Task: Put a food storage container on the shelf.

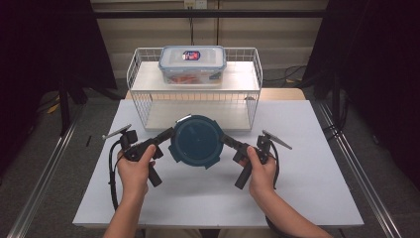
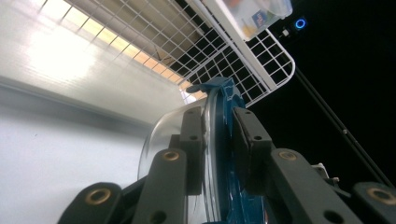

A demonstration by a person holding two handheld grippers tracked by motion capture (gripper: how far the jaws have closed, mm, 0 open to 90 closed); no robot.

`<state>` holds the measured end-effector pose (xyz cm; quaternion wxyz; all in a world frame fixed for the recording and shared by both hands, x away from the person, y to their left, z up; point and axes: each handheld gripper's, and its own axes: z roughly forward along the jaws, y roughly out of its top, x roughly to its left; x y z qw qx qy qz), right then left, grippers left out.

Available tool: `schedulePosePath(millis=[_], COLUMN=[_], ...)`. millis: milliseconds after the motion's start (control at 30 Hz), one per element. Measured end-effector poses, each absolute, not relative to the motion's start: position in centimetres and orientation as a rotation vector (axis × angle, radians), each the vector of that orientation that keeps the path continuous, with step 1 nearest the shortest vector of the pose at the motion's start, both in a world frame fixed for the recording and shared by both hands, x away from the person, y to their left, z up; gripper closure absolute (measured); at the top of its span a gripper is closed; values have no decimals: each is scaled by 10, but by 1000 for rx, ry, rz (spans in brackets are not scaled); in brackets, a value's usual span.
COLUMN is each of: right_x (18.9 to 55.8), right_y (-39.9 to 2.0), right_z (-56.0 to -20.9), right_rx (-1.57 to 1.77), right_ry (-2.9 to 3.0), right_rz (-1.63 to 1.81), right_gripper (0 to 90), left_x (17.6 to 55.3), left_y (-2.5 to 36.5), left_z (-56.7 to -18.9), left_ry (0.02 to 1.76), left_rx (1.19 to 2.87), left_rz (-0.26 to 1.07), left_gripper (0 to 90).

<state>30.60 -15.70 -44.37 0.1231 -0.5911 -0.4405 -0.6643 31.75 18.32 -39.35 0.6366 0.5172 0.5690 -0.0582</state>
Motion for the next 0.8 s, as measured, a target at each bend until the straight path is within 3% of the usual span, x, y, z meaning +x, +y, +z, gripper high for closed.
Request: schedulePosePath(millis=[800], right_x=[315], right_y=[-161], right_z=[-399], right_rx=[-1668], right_ry=[-1278], right_rz=[-2072], right_gripper=[757], left_x=[325], left_y=[180], left_z=[-357], left_ry=[1221], left_rx=[1167], left_rz=[-118], left_gripper=[754])
